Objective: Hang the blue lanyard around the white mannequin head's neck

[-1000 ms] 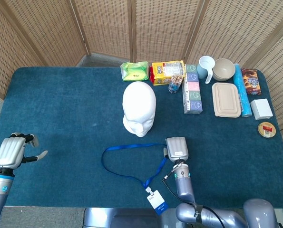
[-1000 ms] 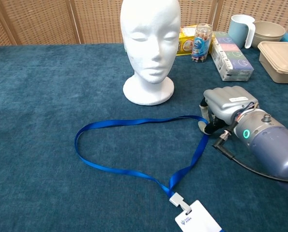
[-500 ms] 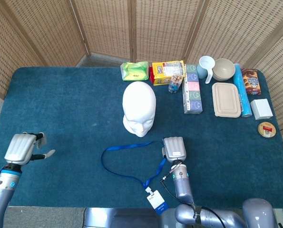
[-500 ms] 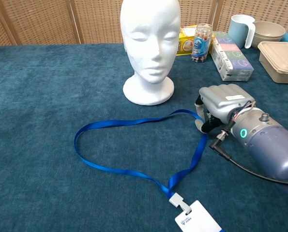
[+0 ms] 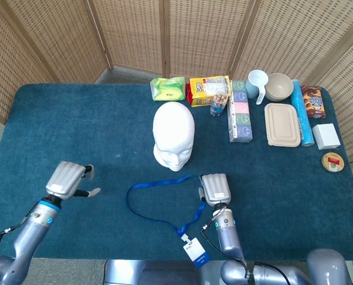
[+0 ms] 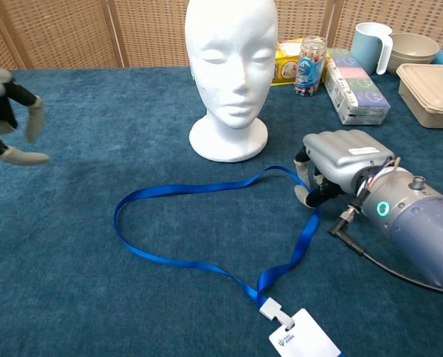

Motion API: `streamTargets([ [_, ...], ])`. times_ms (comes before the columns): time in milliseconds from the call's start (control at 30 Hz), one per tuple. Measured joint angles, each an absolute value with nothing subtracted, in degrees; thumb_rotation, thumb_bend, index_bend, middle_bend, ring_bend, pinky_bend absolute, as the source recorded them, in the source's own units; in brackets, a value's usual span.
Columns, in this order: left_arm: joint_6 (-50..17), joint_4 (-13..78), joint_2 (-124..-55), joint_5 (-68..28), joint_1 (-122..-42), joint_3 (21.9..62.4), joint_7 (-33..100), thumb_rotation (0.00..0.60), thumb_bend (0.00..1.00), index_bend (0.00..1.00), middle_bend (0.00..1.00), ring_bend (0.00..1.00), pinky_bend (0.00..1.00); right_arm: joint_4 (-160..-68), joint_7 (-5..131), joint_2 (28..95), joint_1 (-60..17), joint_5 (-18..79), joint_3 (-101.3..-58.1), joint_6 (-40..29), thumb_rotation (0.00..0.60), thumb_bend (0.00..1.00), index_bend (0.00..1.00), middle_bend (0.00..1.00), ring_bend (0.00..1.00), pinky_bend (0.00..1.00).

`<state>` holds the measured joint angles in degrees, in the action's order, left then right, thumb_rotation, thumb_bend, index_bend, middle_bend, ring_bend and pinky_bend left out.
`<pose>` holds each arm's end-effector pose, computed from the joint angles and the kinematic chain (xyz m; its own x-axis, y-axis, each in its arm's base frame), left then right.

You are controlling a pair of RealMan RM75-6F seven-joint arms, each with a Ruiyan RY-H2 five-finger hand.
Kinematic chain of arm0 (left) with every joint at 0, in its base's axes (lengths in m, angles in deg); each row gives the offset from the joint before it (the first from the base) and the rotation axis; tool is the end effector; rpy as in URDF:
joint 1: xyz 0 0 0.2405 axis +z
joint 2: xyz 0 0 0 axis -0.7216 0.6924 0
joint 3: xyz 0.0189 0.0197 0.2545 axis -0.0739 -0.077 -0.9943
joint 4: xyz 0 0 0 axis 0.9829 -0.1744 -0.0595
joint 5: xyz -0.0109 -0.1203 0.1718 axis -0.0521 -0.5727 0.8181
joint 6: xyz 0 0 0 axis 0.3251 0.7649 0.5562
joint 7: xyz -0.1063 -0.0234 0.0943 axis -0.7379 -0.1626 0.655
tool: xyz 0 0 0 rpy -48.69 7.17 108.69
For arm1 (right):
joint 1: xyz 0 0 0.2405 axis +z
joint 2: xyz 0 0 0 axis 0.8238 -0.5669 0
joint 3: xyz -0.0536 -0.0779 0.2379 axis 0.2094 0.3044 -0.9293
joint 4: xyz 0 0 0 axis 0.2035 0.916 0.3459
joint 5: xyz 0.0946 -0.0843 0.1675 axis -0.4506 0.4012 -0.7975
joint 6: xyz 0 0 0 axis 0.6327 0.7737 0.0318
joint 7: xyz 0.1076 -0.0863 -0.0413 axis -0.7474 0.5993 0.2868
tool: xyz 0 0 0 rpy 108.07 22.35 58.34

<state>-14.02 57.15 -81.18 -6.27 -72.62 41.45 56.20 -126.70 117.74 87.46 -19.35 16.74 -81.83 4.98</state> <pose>-0.2094 0.2811 0.0542 0.5282 0.1865 0.8284 0.8315 -0.3113 -0.4601 -0.1274 -0.2838 -0.0808 0.5233 -0.2539 0.8134 -0.8516 -0.1214 0.5100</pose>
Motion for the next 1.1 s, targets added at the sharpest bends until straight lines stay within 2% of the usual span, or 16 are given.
streamTargets([
  [100,-12.78,57.9,-83.94,-10.42,-74.22,41.91,60.39,0.412,0.2,0.58,1.0,1.0,1.0,-127.04,116.98,87.11,-19.62,16.99,-81.37,4.74,0.506,0.52,0.59,0.94,1.0,1.0],
  [367,-12.27,58.62,-92.88,-19.14,-77.6,42.1,68.99,0.415,0.31,0.58,1.0,1.0,1.0,-127.38,115.7,86.44,-20.07,17.36,-80.67,4.17,0.505,0.52,0.59,0.94,1.0,1.0],
  [500,-13.28,58.39,-96.18,-22.99,-79.06,42.15,71.9,0.413,0.32,0.58,1.0,1.0,1.0,-127.68,115.41,86.09,-20.17,17.39,-80.52,4.01,0.506,0.52,0.59,0.94,1.0,1.0],
  [1100,-11.85,52.09,-100.61,-28.72,-82.85,41.81,71.85,0.414,0.32,0.58,1.0,1.0,1.0,-127.55,114.61,85.78,-20.4,16.66,-80.31,3.52,0.509,0.52,0.59,0.94,1.0,1.0],
])
